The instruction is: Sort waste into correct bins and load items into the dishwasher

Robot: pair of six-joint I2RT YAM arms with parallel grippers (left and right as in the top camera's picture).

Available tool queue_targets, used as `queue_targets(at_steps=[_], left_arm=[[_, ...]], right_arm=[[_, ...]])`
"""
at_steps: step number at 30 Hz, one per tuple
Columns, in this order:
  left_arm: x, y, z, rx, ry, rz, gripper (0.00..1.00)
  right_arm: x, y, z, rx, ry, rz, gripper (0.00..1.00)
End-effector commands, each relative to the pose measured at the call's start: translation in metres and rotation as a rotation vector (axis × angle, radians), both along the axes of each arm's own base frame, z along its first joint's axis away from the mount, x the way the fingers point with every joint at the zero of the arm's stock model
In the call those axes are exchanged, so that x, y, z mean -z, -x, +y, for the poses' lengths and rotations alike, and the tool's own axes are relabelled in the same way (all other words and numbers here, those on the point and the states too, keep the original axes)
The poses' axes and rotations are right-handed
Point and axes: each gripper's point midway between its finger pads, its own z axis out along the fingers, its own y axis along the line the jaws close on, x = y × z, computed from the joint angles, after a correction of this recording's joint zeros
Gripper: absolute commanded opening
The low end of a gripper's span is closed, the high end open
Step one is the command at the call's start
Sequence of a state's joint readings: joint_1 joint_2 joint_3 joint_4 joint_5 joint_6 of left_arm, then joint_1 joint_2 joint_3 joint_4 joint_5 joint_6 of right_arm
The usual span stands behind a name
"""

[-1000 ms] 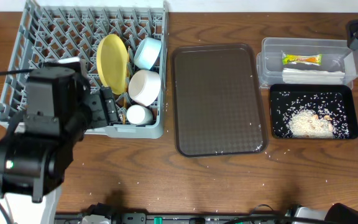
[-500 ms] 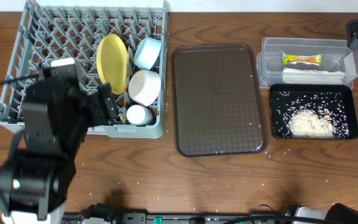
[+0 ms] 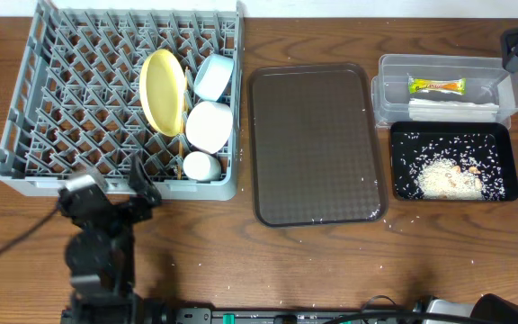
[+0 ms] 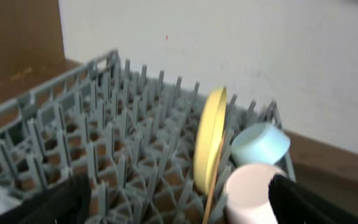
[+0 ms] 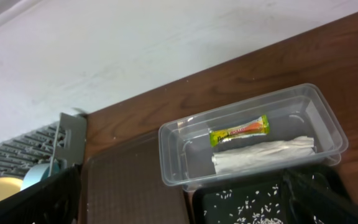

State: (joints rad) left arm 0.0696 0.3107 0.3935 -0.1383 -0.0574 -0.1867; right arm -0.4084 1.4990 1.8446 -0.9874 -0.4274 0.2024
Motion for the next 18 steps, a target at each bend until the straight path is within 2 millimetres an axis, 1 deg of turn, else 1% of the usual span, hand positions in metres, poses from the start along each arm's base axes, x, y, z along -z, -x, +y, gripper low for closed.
queue_targets(at_steps=[1, 3, 6, 10, 15, 18], left_arm=[[0.021, 0.004, 0.000, 0.000, -0.005, -0.064, 0.93], [0.034, 0.005, 0.000, 0.000, -0.006, -0.077, 0.92], [0.048, 0.006, 0.000, -0.001, -0.007, -0.084, 0.92], [0.058, 0.008, 0.000, -0.001, -0.008, -0.090, 0.92], [0.075, 0.008, 0.001, -0.008, -0.007, -0.067, 0.93], [0.097, 0.007, 0.002, -0.010, -0.003, -0.011, 0.93]], right_arm=[[0.000, 0.001, -0.003, 0.011, -0.013, 0.002, 0.99], [0.000, 0.001, -0.003, 0.011, -0.013, 0.002, 0.99], [0.000, 0.001, -0.003, 0.011, -0.013, 0.002, 0.99], [0.000, 0.001, -0.003, 0.011, -0.013, 0.002, 0.99], [0.000, 0.001, -0.003, 0.011, -0.013, 0.002, 0.99], [0.000, 0.001, -0.003, 0.011, -0.013, 0.002, 0.99]])
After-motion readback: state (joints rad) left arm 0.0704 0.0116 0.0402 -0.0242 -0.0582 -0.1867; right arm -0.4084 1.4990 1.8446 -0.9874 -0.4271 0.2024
